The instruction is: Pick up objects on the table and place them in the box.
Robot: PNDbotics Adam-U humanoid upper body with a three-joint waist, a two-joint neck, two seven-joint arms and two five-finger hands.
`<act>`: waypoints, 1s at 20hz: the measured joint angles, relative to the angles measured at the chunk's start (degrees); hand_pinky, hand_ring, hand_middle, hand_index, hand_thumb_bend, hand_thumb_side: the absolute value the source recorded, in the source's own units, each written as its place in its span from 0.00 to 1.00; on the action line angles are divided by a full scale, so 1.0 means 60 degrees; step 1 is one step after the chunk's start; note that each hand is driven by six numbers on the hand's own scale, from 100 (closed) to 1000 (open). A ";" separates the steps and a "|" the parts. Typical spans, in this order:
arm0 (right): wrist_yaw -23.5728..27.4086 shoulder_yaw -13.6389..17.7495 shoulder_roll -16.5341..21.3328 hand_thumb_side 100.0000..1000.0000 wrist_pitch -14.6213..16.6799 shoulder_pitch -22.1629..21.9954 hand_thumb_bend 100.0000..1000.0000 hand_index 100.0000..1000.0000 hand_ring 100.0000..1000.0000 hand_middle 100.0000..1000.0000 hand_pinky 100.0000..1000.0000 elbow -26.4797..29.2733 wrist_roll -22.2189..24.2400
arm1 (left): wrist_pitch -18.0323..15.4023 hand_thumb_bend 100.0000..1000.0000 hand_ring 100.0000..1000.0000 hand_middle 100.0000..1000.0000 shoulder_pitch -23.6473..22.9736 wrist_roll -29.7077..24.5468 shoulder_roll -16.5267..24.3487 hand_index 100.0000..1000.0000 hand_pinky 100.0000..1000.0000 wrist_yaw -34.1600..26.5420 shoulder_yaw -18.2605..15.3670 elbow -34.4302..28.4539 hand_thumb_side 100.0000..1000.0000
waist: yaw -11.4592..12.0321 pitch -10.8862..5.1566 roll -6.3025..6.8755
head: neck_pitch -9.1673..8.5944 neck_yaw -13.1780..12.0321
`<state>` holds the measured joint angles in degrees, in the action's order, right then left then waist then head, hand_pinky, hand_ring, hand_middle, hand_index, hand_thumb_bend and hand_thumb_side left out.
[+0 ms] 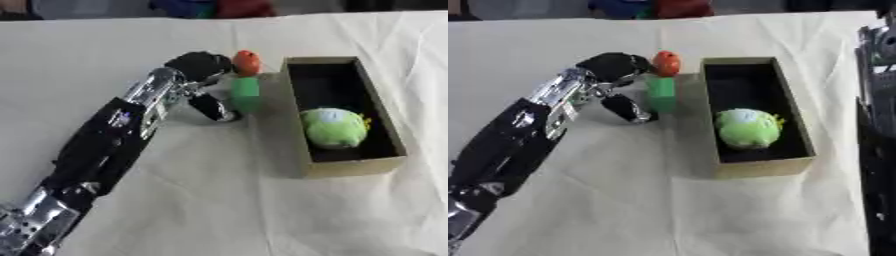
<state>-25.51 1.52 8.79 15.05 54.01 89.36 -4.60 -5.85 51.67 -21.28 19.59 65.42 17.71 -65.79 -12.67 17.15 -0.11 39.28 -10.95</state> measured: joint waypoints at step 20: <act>0.0153 0.0159 0.0102 1.00 -0.0153 -0.0021 0.00 0.77 0.76 0.65 0.83 -0.0052 -0.0102 | 0.0659 0.00 0.48 0.43 0.0287 0.0400 -0.0223 0.66 0.46 -0.0995 -0.0208 0.0022 0.35 | -0.0098 0.0227 0.0047 | -0.0162 -0.0050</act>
<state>-24.59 2.47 9.40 14.14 53.88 89.04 -5.21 -1.89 53.40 -18.87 18.25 59.45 16.46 -65.66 -13.26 18.50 0.17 38.31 -11.25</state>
